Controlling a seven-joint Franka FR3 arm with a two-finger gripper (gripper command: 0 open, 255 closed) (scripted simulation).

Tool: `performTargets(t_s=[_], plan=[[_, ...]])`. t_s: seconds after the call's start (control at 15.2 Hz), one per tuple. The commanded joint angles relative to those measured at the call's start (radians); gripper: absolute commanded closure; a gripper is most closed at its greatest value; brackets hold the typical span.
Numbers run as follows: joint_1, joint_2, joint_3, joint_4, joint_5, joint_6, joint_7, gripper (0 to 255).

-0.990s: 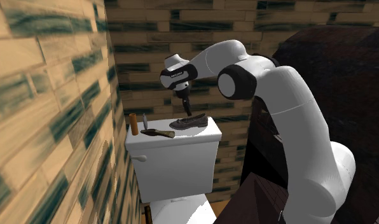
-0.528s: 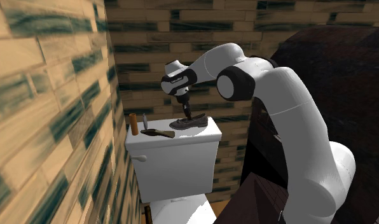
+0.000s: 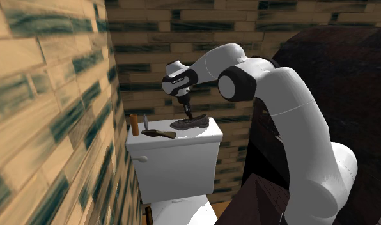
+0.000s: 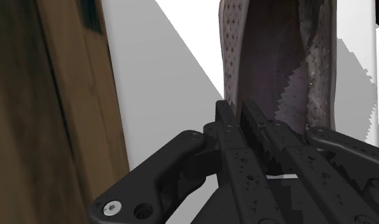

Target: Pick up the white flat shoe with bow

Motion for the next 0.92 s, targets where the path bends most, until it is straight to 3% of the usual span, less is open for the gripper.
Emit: performTargets(t_s=[0.0,0.86], plan=[[0.000,0.000,0.000,0.000,0.000,0.000,0.000,255],[0.000,-0.036,-0.003,0.116,0.003,-0.148,-0.033,255]])
